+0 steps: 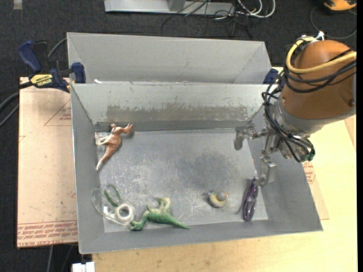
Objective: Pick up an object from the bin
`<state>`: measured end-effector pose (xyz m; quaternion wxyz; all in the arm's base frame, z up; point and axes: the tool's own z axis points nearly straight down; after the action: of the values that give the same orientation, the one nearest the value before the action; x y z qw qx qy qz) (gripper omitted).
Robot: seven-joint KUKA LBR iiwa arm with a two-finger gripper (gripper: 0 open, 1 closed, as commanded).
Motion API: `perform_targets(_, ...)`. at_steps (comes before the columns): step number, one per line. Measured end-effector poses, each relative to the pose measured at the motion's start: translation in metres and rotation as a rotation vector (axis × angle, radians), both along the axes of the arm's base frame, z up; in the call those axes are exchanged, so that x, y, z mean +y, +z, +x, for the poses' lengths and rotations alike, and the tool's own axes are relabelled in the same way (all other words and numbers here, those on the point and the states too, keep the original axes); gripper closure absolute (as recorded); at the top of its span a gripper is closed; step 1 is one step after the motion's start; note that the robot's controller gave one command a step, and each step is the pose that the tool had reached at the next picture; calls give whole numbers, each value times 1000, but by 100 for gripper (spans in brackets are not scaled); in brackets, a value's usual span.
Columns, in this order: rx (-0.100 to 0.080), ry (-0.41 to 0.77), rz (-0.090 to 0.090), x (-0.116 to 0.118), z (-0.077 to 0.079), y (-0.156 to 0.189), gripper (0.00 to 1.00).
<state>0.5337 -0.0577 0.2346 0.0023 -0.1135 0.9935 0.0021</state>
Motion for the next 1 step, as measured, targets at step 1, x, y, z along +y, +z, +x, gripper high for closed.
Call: perform_targets(1, 0, -1, 0, 0, 0, 0, 0)
